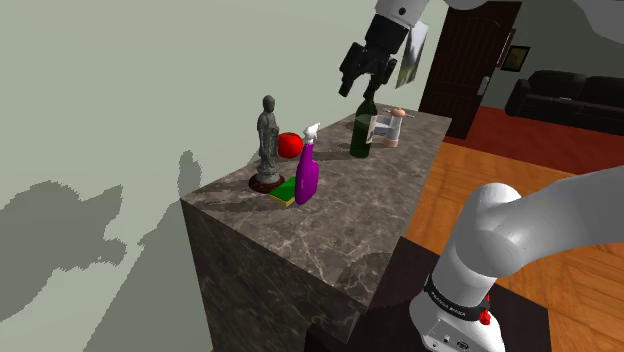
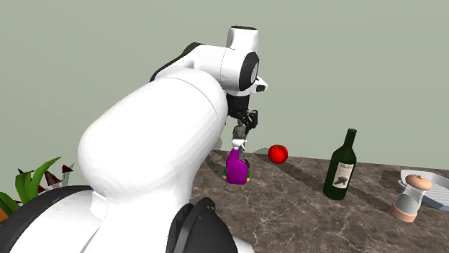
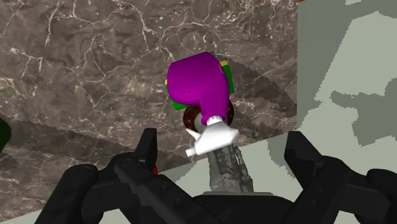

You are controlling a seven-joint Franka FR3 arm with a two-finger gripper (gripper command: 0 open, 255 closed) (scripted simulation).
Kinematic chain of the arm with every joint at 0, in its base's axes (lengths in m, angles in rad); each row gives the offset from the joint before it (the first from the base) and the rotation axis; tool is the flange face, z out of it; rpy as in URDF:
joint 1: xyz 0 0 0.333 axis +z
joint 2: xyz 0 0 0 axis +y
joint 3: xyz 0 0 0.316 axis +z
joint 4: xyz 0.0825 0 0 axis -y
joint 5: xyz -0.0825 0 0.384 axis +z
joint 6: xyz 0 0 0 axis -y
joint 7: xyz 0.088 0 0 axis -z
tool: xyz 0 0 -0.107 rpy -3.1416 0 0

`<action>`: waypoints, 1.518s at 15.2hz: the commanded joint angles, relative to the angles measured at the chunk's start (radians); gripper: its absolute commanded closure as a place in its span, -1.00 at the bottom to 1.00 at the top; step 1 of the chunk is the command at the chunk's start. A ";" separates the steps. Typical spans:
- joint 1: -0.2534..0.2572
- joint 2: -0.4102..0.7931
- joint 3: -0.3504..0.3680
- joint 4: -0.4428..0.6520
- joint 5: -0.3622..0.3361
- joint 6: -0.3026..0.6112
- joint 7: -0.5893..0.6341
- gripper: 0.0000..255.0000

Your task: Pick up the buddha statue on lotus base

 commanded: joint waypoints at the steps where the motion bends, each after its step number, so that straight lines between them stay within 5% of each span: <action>1: 0.000 0.000 0.000 0.000 0.000 0.000 0.000 -1.00; 11: 0.032 0.412 -0.005 0.262 0.025 0.105 -0.023 -1.00; 23: 0.048 0.871 -0.007 0.692 0.060 0.085 -0.045 -1.00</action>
